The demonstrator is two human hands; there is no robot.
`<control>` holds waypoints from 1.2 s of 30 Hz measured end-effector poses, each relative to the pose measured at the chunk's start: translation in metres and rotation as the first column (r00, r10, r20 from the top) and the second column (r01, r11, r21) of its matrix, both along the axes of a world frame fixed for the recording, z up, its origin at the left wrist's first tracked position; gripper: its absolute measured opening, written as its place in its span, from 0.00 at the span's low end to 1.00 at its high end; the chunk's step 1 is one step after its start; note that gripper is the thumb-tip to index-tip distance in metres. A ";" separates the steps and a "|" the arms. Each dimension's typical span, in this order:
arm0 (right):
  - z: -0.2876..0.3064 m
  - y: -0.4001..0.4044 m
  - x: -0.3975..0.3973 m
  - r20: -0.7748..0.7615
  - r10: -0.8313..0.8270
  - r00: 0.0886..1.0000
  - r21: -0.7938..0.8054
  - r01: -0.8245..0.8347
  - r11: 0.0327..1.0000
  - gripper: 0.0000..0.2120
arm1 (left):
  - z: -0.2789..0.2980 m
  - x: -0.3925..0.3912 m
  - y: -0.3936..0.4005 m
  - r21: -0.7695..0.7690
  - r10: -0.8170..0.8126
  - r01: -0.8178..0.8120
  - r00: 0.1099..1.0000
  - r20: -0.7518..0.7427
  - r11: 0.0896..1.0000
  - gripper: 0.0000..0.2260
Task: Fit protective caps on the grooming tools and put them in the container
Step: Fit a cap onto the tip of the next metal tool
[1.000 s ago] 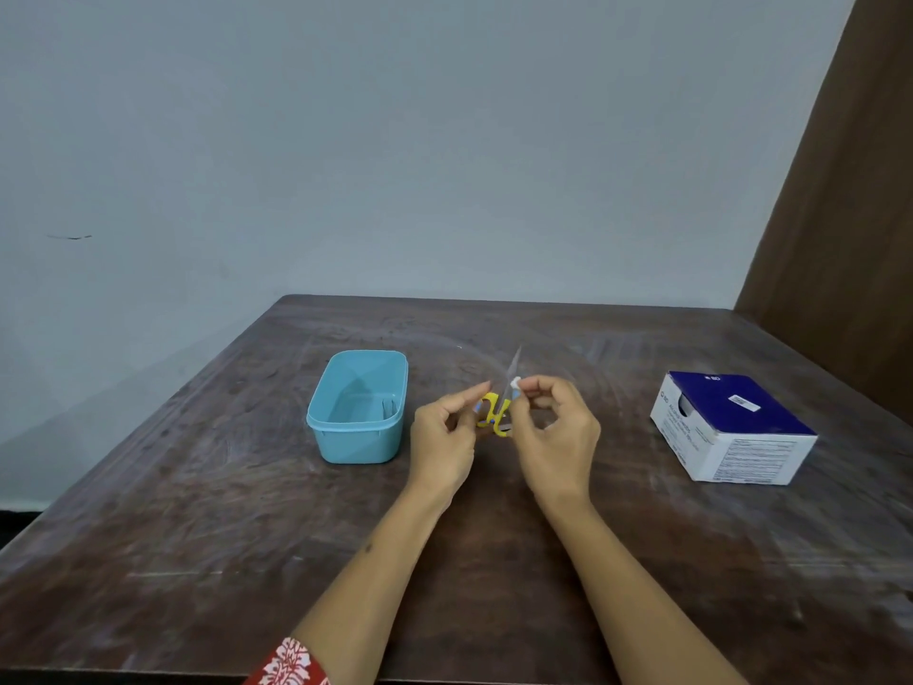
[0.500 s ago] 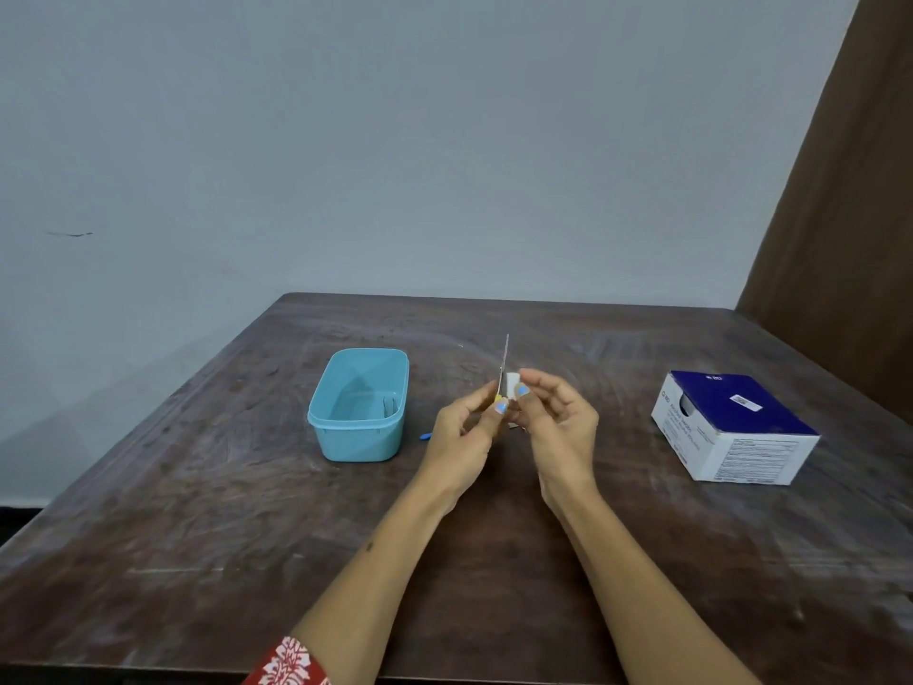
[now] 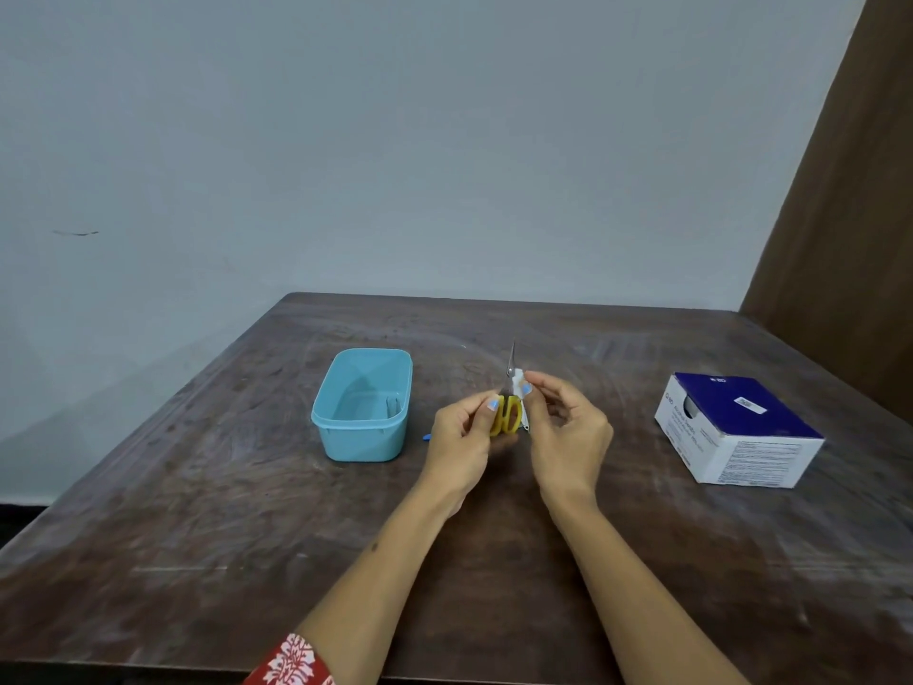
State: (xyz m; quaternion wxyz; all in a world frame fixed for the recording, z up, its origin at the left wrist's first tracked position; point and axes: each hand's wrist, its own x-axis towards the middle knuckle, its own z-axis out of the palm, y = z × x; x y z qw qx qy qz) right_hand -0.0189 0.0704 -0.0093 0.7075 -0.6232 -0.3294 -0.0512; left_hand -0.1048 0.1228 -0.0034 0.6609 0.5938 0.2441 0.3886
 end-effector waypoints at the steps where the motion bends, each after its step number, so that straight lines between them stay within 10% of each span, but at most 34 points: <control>1: 0.000 0.000 0.000 0.003 -0.020 1.000 0.002 0.020 1.000 0.10 | 0.000 0.000 -0.001 -0.005 0.003 -0.003 1.000 -0.003 1.000 0.12; 24: 0.004 -0.002 0.004 -0.153 -0.048 0.987 0.022 0.052 0.998 0.06 | -0.002 0.001 -0.003 -0.008 -0.087 0.087 0.995 -0.051 0.996 0.12; 36: 0.002 -0.001 -0.003 0.028 0.065 0.997 0.030 -0.066 0.997 0.10 | 0.003 -0.004 -0.004 0.038 -0.050 0.051 0.998 -0.028 0.998 0.11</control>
